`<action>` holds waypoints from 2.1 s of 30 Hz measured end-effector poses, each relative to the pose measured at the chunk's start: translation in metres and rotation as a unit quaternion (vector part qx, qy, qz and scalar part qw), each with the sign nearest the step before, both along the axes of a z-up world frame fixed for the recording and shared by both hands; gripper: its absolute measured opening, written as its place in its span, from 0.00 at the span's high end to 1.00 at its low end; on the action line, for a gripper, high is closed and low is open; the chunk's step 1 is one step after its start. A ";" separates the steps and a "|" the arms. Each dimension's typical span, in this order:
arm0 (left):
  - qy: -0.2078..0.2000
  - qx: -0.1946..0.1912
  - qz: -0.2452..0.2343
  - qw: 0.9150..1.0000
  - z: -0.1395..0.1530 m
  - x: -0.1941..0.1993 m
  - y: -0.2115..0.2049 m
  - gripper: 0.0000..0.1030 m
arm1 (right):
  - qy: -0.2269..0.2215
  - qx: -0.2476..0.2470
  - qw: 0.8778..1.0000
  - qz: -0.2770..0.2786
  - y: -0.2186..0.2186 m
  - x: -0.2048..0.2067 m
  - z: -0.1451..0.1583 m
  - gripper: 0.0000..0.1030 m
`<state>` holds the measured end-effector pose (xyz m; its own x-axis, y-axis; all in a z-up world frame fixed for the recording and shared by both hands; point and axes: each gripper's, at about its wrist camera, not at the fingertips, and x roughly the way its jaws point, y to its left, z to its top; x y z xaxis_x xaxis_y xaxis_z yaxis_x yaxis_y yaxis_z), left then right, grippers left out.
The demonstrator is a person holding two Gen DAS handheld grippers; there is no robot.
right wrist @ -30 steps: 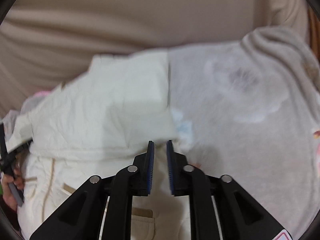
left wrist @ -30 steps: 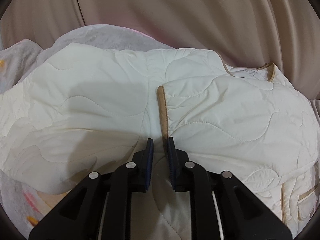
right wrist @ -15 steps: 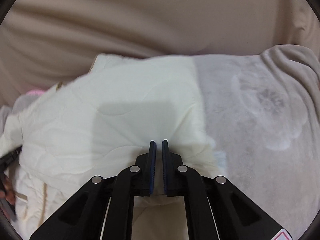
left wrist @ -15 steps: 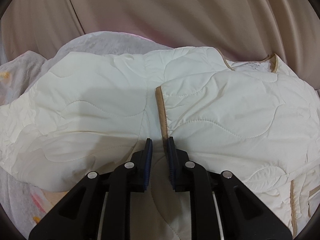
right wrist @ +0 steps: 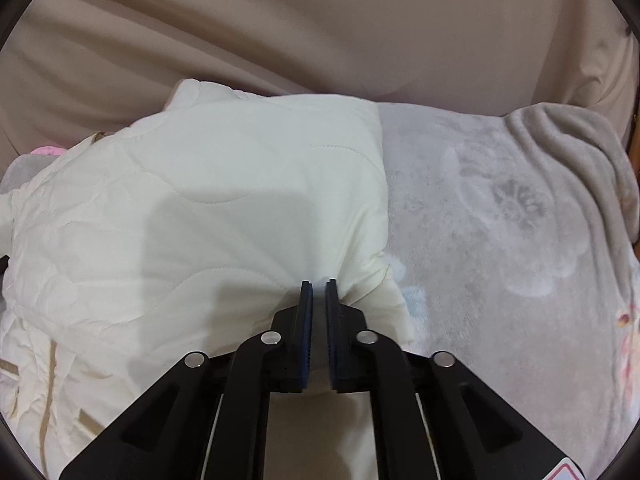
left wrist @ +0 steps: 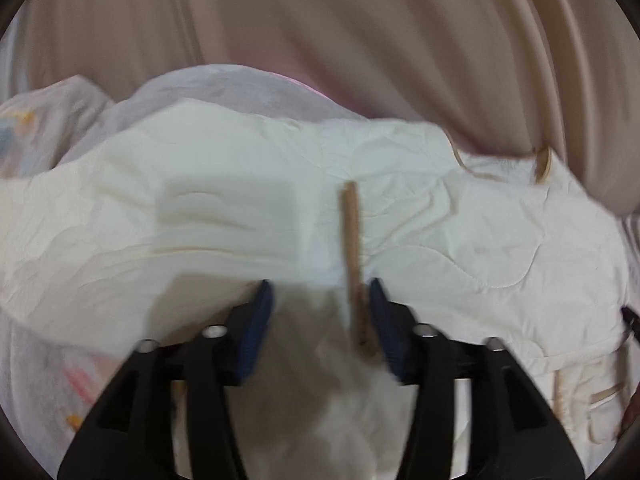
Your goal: Fold large clothes
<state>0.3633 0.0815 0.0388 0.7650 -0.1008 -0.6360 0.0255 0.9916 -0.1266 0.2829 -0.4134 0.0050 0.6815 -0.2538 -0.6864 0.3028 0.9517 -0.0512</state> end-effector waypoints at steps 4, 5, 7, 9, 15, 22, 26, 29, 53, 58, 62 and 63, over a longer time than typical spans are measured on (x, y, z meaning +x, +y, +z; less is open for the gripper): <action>-0.030 -0.020 0.053 0.998 0.026 -0.031 0.058 0.24 | -0.004 -0.029 0.999 0.020 0.020 -0.010 0.004 0.88; -0.034 -0.013 0.083 0.996 0.031 -0.036 0.076 0.17 | -0.006 -0.033 0.999 0.021 0.021 -0.011 0.004 0.88; -0.040 -0.010 0.135 0.990 0.038 -0.045 0.116 0.17 | -0.010 -0.028 0.999 0.021 0.022 -0.013 0.004 0.88; -0.030 -0.009 0.181 0.983 0.039 -0.048 0.154 0.17 | -0.013 -0.019 1.000 0.021 0.018 -0.014 0.004 0.88; 0.027 -0.053 0.296 0.953 0.012 -0.045 0.260 0.17 | -0.012 -0.013 1.000 0.021 0.017 -0.015 -0.003 0.88; 0.064 -0.173 0.329 0.926 -0.032 -0.036 0.312 0.37 | -0.011 -0.017 1.000 0.023 0.018 -0.014 -0.007 0.87; 0.043 -0.171 0.291 0.940 -0.011 -0.026 0.293 0.91 | -0.008 -0.024 0.999 0.022 0.020 -0.013 -0.009 0.87; -0.008 -0.154 0.246 0.957 0.032 -0.032 0.256 0.95 | -0.009 -0.024 0.999 0.021 0.020 -0.013 -0.010 0.87; 0.032 -0.005 -0.226 0.974 -0.009 -0.102 -0.200 0.35 | -0.081 0.162 0.981 0.070 -0.018 -0.029 -0.010 0.55; -0.014 -0.070 -0.183 0.981 0.023 -0.120 -0.110 0.10 | -0.117 0.108 0.985 0.067 -0.001 -0.042 0.009 0.46; -0.006 -0.058 -0.114 0.992 0.026 -0.105 -0.058 0.10 | -0.128 0.064 0.978 0.152 0.058 -0.048 0.037 0.43; -0.001 -0.056 -0.096 0.994 0.022 -0.100 -0.047 0.10 | -0.120 0.041 0.974 0.186 0.086 -0.045 0.043 0.41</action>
